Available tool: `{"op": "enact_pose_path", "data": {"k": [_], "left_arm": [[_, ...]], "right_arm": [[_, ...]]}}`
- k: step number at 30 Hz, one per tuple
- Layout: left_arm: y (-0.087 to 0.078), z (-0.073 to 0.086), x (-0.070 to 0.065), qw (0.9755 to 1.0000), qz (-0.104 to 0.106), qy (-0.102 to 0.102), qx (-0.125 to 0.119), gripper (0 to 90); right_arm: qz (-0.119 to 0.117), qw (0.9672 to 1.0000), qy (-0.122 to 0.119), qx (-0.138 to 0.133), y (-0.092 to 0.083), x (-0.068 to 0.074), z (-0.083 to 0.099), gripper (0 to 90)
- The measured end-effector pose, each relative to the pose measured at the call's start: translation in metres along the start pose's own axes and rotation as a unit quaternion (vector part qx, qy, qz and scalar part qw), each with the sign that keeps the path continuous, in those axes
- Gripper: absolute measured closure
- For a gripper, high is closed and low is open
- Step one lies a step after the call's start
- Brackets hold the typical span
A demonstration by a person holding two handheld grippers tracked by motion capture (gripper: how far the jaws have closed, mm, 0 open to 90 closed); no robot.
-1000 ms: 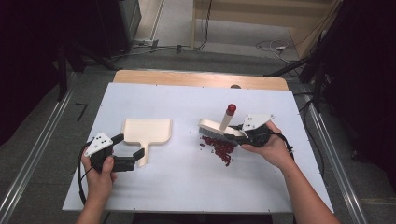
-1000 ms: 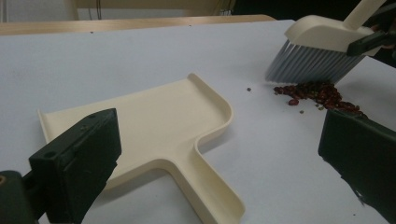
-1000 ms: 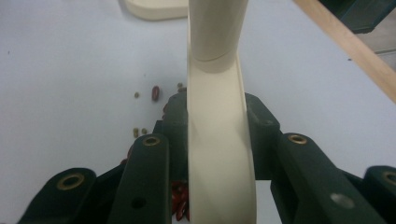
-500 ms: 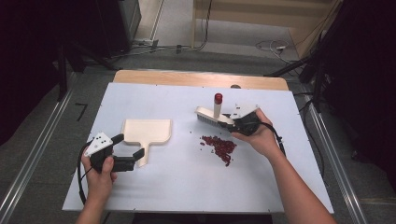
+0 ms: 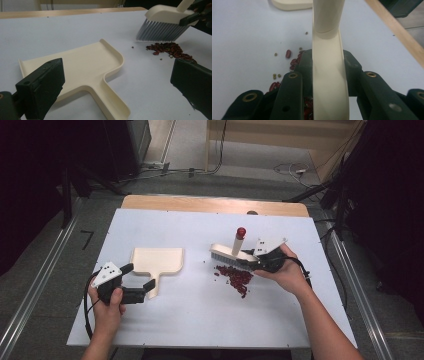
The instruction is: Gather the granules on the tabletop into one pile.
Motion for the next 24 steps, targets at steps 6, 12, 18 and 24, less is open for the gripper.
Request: {"op": "enact_pose_path", "data": {"k": [6, 12, 18, 24], "left_arm": [[-0.001, 0.000, 0.001, 1.0000, -0.001, -0.002, -0.002, 0.0], [0.000, 0.000, 0.001, 1.0000, -0.001, -0.002, -0.001, 0.0], [0.001, 0.000, -0.001, 1.0000, 0.001, 0.001, 0.001, 0.0], [0.000, 0.000, 0.000, 1.0000, -0.001, 0.000, -0.001, 0.0]], "right_arm": [[0.067, 0.9972, 0.031, -0.011, -0.014, -0.010, 0.003, 65.7], [0.122, 0.9875, 0.092, 0.038, -0.012, 0.001, 0.020, 65.8], [0.120, 0.9826, 0.140, 0.017, -0.007, 0.023, 0.021, 65.8], [0.117, 0.9820, 0.148, -0.004, -0.014, 0.026, 0.010, 65.7]]}}
Point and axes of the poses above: each handheld gripper's, and its own axes: y roughly forward along the jaws, z roughly out of its underside, x roughly to its left, the point moved 1 cm from there along y, roughly forward along the jaws, and after that the axes turned 4 degrees about -z, right-handed, at the moved point
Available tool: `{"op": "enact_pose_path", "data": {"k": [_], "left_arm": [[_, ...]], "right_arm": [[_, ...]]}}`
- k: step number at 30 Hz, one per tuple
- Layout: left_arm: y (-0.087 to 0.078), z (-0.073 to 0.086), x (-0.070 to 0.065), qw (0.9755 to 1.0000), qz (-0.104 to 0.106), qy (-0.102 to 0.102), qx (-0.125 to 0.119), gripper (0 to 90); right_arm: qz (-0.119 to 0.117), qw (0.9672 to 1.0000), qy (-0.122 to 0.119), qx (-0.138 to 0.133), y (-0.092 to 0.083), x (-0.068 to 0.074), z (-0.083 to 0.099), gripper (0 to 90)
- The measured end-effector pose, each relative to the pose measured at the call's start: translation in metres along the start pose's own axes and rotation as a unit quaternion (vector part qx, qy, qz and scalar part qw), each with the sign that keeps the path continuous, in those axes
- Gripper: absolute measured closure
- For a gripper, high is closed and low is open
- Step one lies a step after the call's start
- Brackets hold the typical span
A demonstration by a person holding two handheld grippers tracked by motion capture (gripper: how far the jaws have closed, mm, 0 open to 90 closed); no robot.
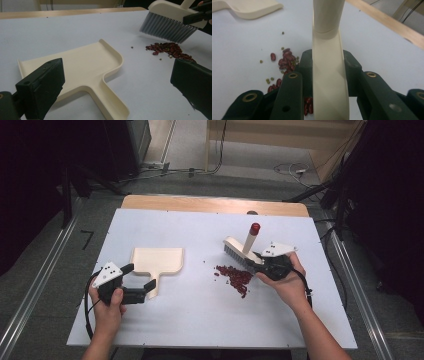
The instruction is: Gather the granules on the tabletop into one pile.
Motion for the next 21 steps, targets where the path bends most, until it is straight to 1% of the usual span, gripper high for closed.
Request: {"op": "enact_pose_path", "data": {"k": [2, 3, 5, 6, 7, 8, 10, 12, 13, 15, 17, 18, 19, 20, 21], "left_arm": [[0.000, 0.000, 0.000, 1.0000, 0.000, 0.000, 0.000, 0.0], [0.000, 0.000, 0.000, 1.0000, 0.000, 0.000, 0.001, 0.0], [0.001, 0.000, 0.000, 1.0000, 0.001, 0.000, 0.002, 0.0], [0.001, 0.000, 0.000, 1.0000, 0.002, 0.001, 0.002, 0.0], [0.001, 0.000, 0.000, 1.0000, 0.001, 0.001, 0.002, 0.0], [0.001, 0.000, 0.000, 1.0000, 0.002, 0.002, 0.003, 0.0], [0.001, 0.000, 0.000, 1.0000, 0.002, 0.003, 0.002, 0.0], [0.000, 0.000, 0.000, 1.0000, 0.002, 0.003, 0.001, 0.0], [0.000, 0.000, 0.000, 1.0000, 0.002, 0.002, -0.001, 0.0], [-0.001, 0.000, 0.001, 1.0000, 0.004, 0.002, -0.001, 0.0], [-0.001, 0.000, 0.001, 1.0000, 0.004, 0.003, -0.001, 0.0], [-0.001, 0.000, 0.001, 1.0000, 0.004, 0.003, -0.001, 0.0], [-0.001, 0.000, 0.001, 1.0000, 0.004, 0.002, -0.001, 0.0], [0.000, 0.000, 0.001, 1.0000, 0.005, 0.002, -0.002, 0.0], [0.000, 0.000, 0.002, 1.0000, 0.005, 0.002, -0.001, 0.0]], "right_arm": [[0.004, 0.9999, 0.002, -0.012, -0.004, 0.002, -0.009, 65.7], [0.003, 0.9997, 0.012, -0.021, -0.006, 0.005, -0.014, 65.7], [-0.010, 0.9980, 0.052, -0.034, -0.008, 0.014, -0.026, 65.7], [-0.020, 0.9958, 0.082, -0.037, -0.008, 0.020, -0.033, 65.7], [-0.034, 0.9932, 0.104, -0.040, -0.006, 0.027, -0.038, 65.7], [-0.044, 0.9911, 0.120, -0.036, -0.002, 0.035, -0.044, 65.7], [-0.056, 0.9880, 0.141, -0.028, 0.012, 0.052, -0.051, 65.7], [-0.067, 0.9840, 0.164, -0.017, 0.028, 0.067, -0.054, 65.7], [-0.069, 0.9828, 0.171, -0.012, 0.037, 0.074, -0.055, 65.7], [-0.066, 0.9816, 0.179, 0.001, 0.051, 0.085, -0.054, 65.7], [-0.061, 0.9805, 0.186, 0.013, 0.062, 0.092, -0.051, 65.7], [-0.052, 0.9803, 0.190, 0.018, 0.065, 0.093, -0.049, 65.7], [-0.040, 0.9804, 0.192, 0.013, 0.065, 0.093, -0.047, 65.7], [-0.030, 0.9800, 0.196, 0.015, 0.064, 0.091, -0.046, 65.7], [-0.022, 0.9787, 0.203, 0.018, 0.063, 0.087, -0.045, 65.7]]}}
Point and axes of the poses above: each handheld gripper's, and its own axes: y roughly forward along the jaws, z roughly out of its underside, x roughly to its left, the point moved 1 cm from there along y, roughly forward along the jaws, and after that the axes turned 4 degrees about -z, right-handed, at the moved point
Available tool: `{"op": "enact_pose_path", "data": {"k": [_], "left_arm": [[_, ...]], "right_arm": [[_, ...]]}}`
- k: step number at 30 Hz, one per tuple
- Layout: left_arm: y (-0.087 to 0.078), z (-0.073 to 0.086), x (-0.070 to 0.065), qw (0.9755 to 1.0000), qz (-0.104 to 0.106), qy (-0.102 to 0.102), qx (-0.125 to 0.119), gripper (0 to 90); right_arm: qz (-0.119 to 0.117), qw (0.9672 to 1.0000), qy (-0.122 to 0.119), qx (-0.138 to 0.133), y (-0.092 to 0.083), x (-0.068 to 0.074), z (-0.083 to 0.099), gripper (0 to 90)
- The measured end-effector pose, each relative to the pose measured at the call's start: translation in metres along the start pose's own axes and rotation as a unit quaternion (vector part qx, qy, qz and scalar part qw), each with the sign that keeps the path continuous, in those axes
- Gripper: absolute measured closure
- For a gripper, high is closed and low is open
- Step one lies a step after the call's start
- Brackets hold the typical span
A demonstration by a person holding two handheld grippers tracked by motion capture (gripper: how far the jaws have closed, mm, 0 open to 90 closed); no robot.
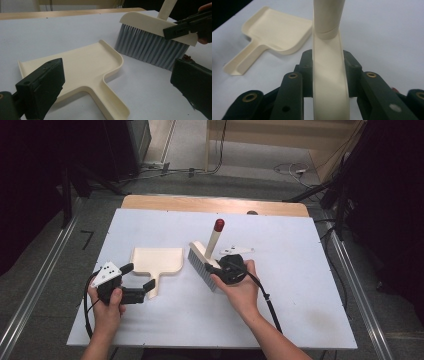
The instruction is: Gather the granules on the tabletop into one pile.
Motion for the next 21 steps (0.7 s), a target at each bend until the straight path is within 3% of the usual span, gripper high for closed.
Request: {"op": "enact_pose_path", "data": {"k": [9, 14, 21], "left_arm": [[0.002, 0.000, -0.003, 1.0000, 0.000, 0.004, 0.005, 0.0], [0.002, 0.000, -0.003, 1.0000, -0.001, 0.003, 0.005, 0.0], [0.002, 0.000, -0.003, 1.0000, 0.001, 0.003, 0.005, 0.0]], "right_arm": [[0.039, 0.9987, 0.032, 0.001, -0.023, -0.022, 0.016, 65.7], [0.058, 0.9978, 0.032, 0.000, -0.038, -0.026, 0.023, 65.7], [0.067, 0.9972, 0.035, -0.004, -0.052, -0.031, 0.030, 65.7]]}}
Point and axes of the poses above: each handheld gripper's, and its own axes: y roughly forward along the jaws, z roughly out of its underside, x roughly to its left, the point moved 1 cm from there along y, roughly forward along the jaws, and after that the axes turned 4 degrees about -z, right-handed, at the moved point
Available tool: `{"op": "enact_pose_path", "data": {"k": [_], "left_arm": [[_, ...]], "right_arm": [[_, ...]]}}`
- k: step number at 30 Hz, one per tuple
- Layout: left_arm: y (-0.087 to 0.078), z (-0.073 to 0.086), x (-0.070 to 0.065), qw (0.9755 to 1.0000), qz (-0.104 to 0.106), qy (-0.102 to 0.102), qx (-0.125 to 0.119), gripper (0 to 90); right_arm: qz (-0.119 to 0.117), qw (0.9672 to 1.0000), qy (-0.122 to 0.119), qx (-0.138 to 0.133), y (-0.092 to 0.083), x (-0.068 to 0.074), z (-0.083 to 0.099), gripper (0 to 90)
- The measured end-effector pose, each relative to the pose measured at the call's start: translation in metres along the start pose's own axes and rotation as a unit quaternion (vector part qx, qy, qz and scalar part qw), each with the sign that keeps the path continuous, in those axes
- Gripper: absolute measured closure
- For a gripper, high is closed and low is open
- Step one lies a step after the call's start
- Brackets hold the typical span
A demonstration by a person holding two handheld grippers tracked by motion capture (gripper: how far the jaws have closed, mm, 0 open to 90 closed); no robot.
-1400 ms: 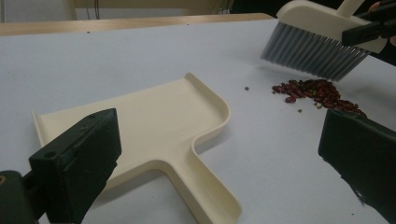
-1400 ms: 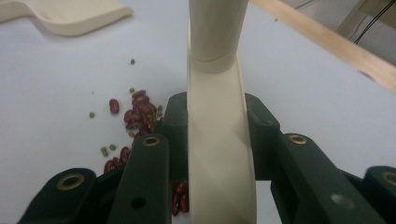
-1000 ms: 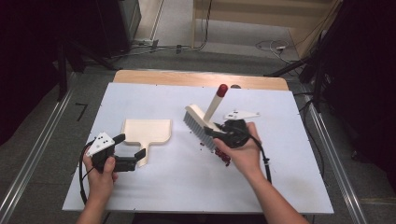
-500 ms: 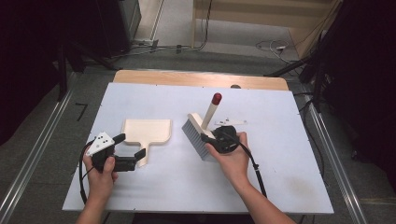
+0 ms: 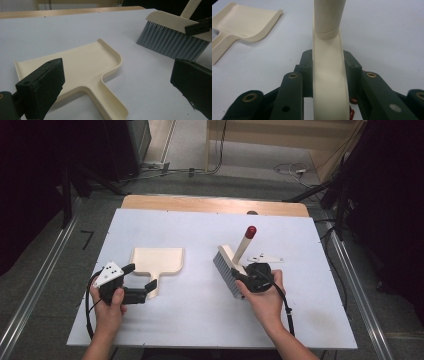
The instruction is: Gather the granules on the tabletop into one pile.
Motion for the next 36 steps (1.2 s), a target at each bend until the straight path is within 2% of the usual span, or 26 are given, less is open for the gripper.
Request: {"op": "enact_pose_path", "data": {"k": [3, 6, 9, 11, 13, 14, 16, 18, 20, 23, 27, 28, 29, 30, 36], "left_arm": [[0.000, 0.000, 0.000, 1.0000, 0.000, 0.000, 0.000, 0.0], [-0.001, 0.000, 0.000, 1.0000, -0.001, -0.001, -0.001, 0.0], [-0.002, 0.000, 0.001, 1.0000, -0.001, -0.001, -0.002, 0.0], [-0.002, 0.000, 0.001, 1.0000, -0.002, -0.002, -0.003, 0.0], [-0.002, 0.000, 0.001, 1.0000, -0.002, -0.002, -0.003, 0.0], [-0.002, 0.000, 0.001, 1.0000, -0.002, -0.003, -0.003, 0.0], [-0.001, 0.000, 0.001, 1.0000, -0.001, -0.002, -0.001, 0.0], [0.000, 0.000, 0.000, 1.0000, -0.001, -0.001, 0.000, 0.0], [0.001, 0.000, -0.001, 1.0000, -0.001, 0.001, 0.002, 0.0], [0.001, 0.000, -0.003, 1.0000, -0.001, 0.001, 0.002, 0.0], [0.001, 0.000, -0.002, 1.0000, -0.002, 0.001, 0.003, 0.0], [0.001, 0.000, -0.002, 1.0000, -0.002, 0.000, 0.002, 0.0], [0.001, 0.000, -0.002, 1.0000, -0.003, -0.002, 0.002, 0.0], [0.001, 0.000, -0.002, 1.0000, -0.003, -0.001, 0.002, 0.0], [0.001, 0.001, -0.001, 1.0000, -0.002, -0.002, 0.002, 0.0]], "right_arm": [[-0.001, 1.0000, 0.004, -0.003, -0.005, -0.002, 0.000, 65.7], [-0.015, 0.9998, 0.004, -0.012, -0.012, -0.005, -0.003, 65.7], [-0.048, 0.9985, -0.025, -0.013, -0.021, -0.012, -0.009, 65.7], [-0.070, 0.9957, -0.057, -0.021, -0.029, -0.019, -0.011, 65.7], [-0.108, 0.9895, -0.094, -0.021, -0.038, -0.028, -0.014, 65.7], [-0.124, 0.9847, -0.121, -0.021, -0.043, -0.032, -0.014, 65.7], [-0.151, 0.9709, -0.185, -0.017, -0.052, -0.037, -0.013, 65.7], [-0.168, 0.9561, -0.240, 0.003, -0.060, -0.042, -0.012, 65.7], [-0.184, 0.9451, -0.269, 0.022, -0.063, -0.047, -0.008, 65.7], [-0.217, 0.9347, -0.278, 0.045, -0.060, -0.055, 0.001, 65.7], [-0.260, 0.9237, -0.275, 0.060, -0.048, -0.064, 0.012, 65.7], [-0.262, 0.9228, -0.275, 0.064, -0.044, -0.066, 0.013, 65.7], [-0.258, 0.9228, -0.277, 0.070, -0.039, -0.067, 0.013, 65.7], [-0.257, 0.9220, -0.283, 0.062, -0.036, -0.069, 0.012, 65.7], [-0.239, 0.9236, -0.294, 0.060, -0.022, -0.071, -0.002, 65.7]]}}
Point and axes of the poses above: each handheld gripper's, and its own axes: y roughly forward along the jaws, z roughly out of its underside, x roughly to its left, the point moved 1 cm from there along y, roughly forward along the jaws, and after that the axes turned 4 degrees about -z, right-handed, at the moved point
